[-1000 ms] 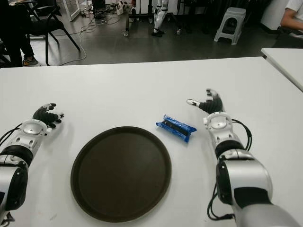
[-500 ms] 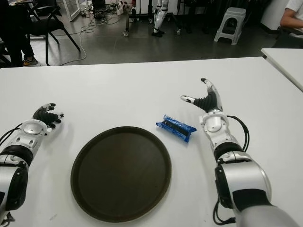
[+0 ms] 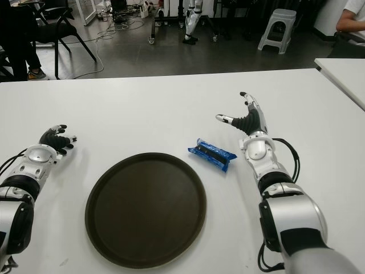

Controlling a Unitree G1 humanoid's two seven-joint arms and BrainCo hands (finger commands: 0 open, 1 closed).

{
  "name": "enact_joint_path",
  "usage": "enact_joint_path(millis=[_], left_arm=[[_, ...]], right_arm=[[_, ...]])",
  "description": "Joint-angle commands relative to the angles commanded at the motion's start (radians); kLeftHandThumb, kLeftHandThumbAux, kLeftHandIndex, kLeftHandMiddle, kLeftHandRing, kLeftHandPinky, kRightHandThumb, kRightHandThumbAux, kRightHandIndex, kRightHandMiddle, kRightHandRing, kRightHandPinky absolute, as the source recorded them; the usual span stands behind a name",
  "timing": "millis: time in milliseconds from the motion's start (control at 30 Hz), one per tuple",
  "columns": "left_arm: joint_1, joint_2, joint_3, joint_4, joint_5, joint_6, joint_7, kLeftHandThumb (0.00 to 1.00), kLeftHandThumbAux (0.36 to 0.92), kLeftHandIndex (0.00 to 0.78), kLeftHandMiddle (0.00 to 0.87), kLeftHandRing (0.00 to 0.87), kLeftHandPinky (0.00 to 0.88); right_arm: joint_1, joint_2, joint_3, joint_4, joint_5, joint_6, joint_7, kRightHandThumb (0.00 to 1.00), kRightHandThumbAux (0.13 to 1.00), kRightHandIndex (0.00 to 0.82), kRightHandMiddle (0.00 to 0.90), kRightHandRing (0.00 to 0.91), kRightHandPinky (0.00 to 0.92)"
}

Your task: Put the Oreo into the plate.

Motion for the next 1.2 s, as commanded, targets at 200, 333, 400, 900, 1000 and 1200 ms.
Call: enact_joint_path(millis=[200,333,400,900,1000,1200], left_arm=[[0.0,-0.003,-0.002,-0.001,0.0,-0.003,0.006,0.202,0.746,0.105,0.105,0.148,0.188],[-0.004,-0.006,-0.003,-0.002,-0.001,0.001,0.007,0.184,0.743,0.104,0.116,0.162,0.207],[-0.005,-0.007,-0.003,-0.003,-0.002,0.002,0.007,0.181,0.748,0.105,0.121,0.17,0.217],[-0.01,-0.017,0.005,-0.004,-0.015,0.01,0.0,0.15,0.762,0.09,0.112,0.156,0.172],[-0.01,-0.016,0.001,-0.003,-0.01,0.009,0.003,0.133,0.767,0.1,0.123,0.164,0.185],[-0.013,-0.017,-0.005,-0.003,-0.003,0.012,0.005,0.134,0.774,0.109,0.134,0.17,0.19]], right_arm=[[0.001,-0.008,0.013,-0.007,-0.009,-0.017,0.017,0.0,0.67,0.083,0.072,0.057,0.036],[0.002,-0.016,0.029,-0.012,-0.021,-0.024,0.028,0.0,0.717,0.074,0.066,0.048,0.02],[0.002,-0.022,0.046,-0.015,-0.035,-0.023,0.026,0.0,0.729,0.071,0.067,0.048,0.017],[0.062,-0.068,0.138,-0.208,-0.095,0.002,0.048,0.0,0.688,0.046,0.063,0.05,0.032],[0.082,-0.09,0.159,-0.322,-0.117,0.09,0.098,0.0,0.672,0.04,0.059,0.054,0.037],[0.195,-0.115,0.19,-0.7,-0.185,0.348,0.23,0.0,0.648,0.044,0.06,0.054,0.026]])
